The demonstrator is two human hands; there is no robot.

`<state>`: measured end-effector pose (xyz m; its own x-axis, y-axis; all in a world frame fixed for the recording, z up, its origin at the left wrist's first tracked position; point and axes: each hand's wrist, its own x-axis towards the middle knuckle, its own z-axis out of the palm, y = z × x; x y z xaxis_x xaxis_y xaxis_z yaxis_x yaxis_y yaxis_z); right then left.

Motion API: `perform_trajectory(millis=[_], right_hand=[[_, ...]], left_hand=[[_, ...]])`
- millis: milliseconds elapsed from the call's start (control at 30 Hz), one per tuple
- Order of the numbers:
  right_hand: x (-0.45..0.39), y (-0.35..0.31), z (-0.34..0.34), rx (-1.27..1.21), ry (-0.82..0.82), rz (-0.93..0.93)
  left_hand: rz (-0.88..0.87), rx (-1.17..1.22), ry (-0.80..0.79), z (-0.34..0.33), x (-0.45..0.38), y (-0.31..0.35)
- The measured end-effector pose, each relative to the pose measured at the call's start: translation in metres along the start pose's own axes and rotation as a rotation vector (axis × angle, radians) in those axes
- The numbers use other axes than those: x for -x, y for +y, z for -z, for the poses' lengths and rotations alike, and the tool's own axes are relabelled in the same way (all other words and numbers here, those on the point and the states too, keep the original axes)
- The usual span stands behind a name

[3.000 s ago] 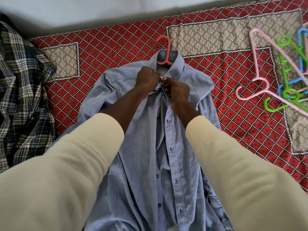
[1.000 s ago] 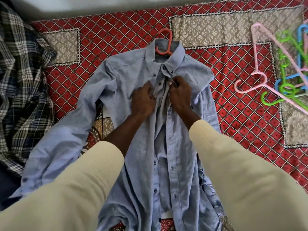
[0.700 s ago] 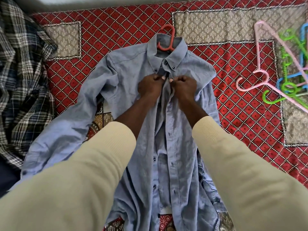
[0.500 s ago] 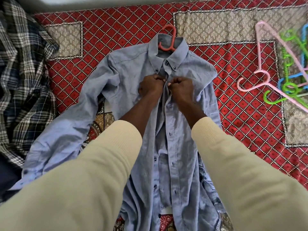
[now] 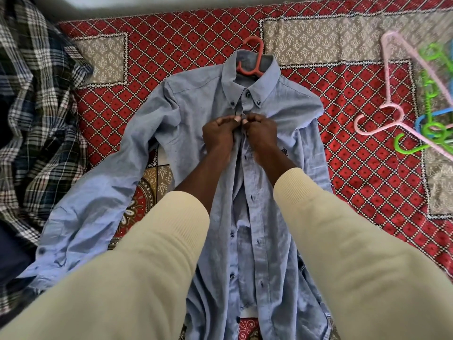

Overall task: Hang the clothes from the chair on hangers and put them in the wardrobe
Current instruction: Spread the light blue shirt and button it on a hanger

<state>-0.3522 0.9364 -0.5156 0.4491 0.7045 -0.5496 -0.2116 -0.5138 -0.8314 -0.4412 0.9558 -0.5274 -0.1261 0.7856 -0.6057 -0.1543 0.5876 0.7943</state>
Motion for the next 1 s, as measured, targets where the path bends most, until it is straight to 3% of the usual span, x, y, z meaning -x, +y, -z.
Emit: perform_trajectory(millis=[367,633,1000], right_hand=[[0.005,-0.001,0.005,-0.115,-0.05,-0.066],[0.011,-0.017,0.008,-0.187,0.04,-0.196],[0.009,0.001,0.006,-0.091,-0.009,-0.02]], left_hand=[[0.003,-0.018,0.008,-0.003,0.001,0.001],[0.01,-0.067,0.004,0.0,0.001,0.005],[0.018,-0.106,-0.103,0.005,0.004,0.012]])
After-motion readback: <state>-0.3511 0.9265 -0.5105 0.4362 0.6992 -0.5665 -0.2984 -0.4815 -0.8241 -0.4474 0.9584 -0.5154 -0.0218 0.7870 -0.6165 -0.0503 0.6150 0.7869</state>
